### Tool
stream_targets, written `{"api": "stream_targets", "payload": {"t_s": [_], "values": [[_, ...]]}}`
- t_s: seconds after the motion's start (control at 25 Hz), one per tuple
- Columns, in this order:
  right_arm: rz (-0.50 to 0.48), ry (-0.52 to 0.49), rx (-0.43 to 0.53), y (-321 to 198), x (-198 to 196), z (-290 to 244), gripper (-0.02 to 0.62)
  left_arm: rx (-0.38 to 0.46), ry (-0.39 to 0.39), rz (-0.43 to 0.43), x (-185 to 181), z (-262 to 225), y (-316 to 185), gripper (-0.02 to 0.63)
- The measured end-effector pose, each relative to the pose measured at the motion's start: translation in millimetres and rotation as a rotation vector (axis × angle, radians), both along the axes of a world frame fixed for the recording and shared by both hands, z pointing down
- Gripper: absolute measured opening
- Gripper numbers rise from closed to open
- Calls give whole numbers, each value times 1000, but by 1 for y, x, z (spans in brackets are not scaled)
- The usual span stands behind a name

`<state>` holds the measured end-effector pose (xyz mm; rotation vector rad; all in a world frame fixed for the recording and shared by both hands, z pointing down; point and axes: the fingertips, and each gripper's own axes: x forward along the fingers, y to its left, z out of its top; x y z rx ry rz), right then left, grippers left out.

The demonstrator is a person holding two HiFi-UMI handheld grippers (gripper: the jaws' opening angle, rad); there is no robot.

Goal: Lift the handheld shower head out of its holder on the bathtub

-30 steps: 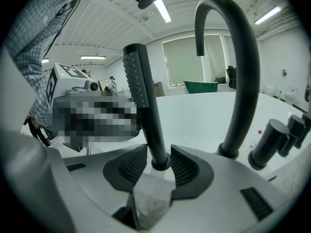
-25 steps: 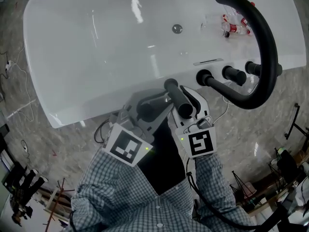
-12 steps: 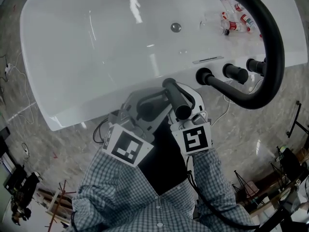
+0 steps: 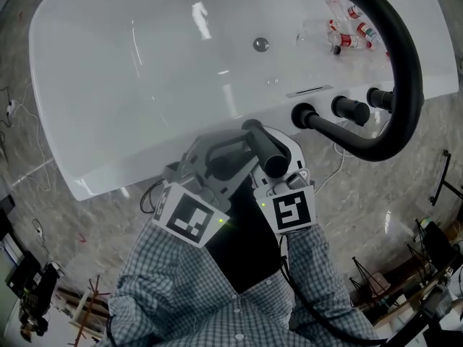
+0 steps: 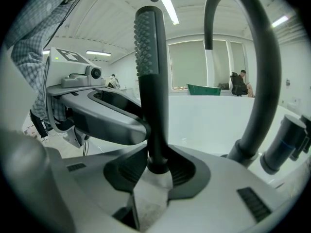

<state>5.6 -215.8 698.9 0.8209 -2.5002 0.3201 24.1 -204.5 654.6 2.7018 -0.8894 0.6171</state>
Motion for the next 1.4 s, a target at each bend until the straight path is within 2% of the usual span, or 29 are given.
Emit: {"api": "stream_targets", "payload": {"t_s": [0.44,0.56,0.68,1.4], "values": [[4,10,32,1,4,-23,127,4,26,9,4,-22,2,94],[19,6,13,3,4,-33,127,7,23,25,3,-33,2,94],[-5,19,36,3,3,-44,127,6,21,32,3,-43,4,94],[20,16,85,18,1,-147,127,46,41,33,-1,-145,20,94]]}}
